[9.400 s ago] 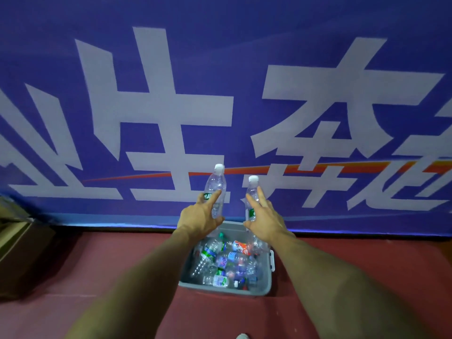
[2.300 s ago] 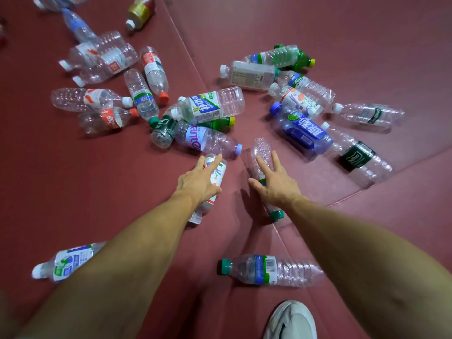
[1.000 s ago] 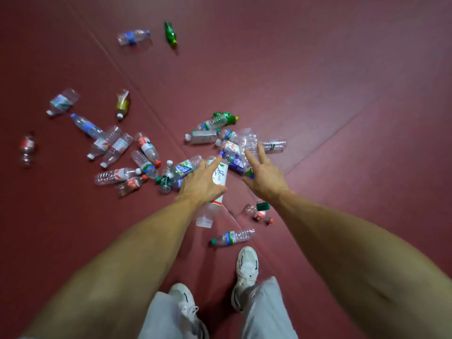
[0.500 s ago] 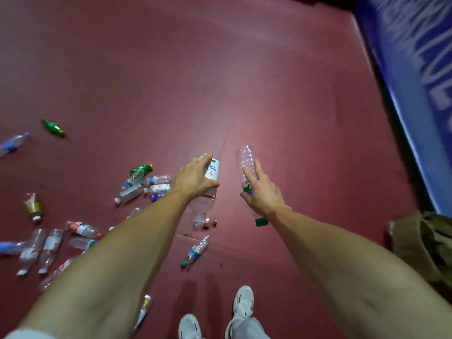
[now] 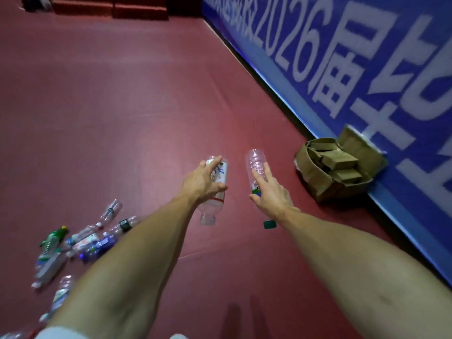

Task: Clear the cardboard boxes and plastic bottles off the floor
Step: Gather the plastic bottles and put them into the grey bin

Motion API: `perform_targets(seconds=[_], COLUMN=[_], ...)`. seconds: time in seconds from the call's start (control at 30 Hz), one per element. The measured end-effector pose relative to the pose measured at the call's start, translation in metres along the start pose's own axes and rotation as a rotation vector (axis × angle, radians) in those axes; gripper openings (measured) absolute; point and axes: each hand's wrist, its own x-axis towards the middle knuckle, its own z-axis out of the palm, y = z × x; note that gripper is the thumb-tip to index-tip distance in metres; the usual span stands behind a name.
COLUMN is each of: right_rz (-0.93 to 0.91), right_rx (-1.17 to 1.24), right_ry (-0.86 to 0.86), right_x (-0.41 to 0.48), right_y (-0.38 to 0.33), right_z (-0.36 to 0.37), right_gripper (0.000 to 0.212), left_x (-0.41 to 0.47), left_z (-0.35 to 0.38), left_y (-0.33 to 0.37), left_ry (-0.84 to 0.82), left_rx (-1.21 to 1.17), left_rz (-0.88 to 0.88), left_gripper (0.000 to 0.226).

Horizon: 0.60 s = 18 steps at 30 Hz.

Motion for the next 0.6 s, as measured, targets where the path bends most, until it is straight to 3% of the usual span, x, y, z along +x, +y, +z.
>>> perform_targets(seconds=[0.6], right_rz=[0.690], right_rx=[0.172], right_ry=[0.202], right_x=[-0.326], right_y=[0.395], right_z=[-0.059], right_gripper=[0.076], left_x=[-0.108], left_z=[0.271], left_y=[0.417], left_ry=[-0.336], left_rx=[0.242], left_rz=[0.635], left_gripper=[0.082])
